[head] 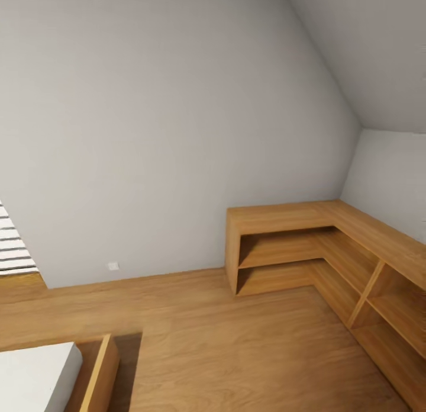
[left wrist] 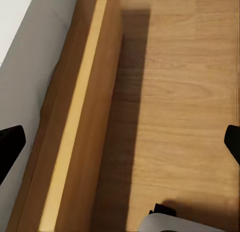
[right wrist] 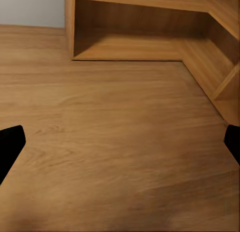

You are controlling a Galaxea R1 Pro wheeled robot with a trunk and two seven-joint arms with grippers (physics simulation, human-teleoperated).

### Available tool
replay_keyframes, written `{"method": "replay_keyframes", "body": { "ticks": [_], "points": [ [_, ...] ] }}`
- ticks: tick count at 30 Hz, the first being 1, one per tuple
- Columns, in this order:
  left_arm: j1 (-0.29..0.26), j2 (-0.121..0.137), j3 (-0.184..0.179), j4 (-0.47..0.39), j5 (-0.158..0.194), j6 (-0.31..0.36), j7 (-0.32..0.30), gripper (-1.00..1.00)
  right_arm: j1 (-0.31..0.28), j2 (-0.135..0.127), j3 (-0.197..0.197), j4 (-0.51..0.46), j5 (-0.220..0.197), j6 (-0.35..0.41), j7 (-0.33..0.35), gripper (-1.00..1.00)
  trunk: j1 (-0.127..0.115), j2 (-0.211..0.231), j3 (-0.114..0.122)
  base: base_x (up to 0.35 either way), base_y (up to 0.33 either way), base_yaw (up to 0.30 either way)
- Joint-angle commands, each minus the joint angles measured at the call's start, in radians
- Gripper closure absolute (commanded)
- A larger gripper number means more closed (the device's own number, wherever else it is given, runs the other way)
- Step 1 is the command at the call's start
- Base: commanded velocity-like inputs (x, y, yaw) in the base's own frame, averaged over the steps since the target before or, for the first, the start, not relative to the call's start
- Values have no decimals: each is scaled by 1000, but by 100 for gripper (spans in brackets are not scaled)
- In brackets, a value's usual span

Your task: In the bedroom, organize the workspace by keeping the computer under the desk, ensuring the monitor is on the desk, placing the keyboard on the desk next to the monitor, placing the mouse on the desk next to the keyboard, moving the folder from the swivel chair onto the desk next to the mouse, stacking the notebook on top of the folder with the pen on top of the notebook, and positioning the swivel chair next to the desk.

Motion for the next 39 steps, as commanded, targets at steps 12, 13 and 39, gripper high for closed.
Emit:
{"method": "replay_keyframes", "body": {
  "ticks": [12, 13, 39],
  "points": [
    [1, 1, -8, -2, 0, 0, 12, -100, -1, 0, 9, 2, -3, -2, 5, -100, 1, -1, -1, 327, 0, -255],
    [1, 1, -8, -2, 0, 0, 12, -100, -1, -1, 9, 2, -3, -2, 10, -100, 1, -1, -1, 327, 0, -256],
    [1, 1, -6, -2, 1, -10, 13, -100, -1, -2, 8, 2, -5, -1, 87, -100, 1, -1, -1, 327, 0, -259]
  ]
}}
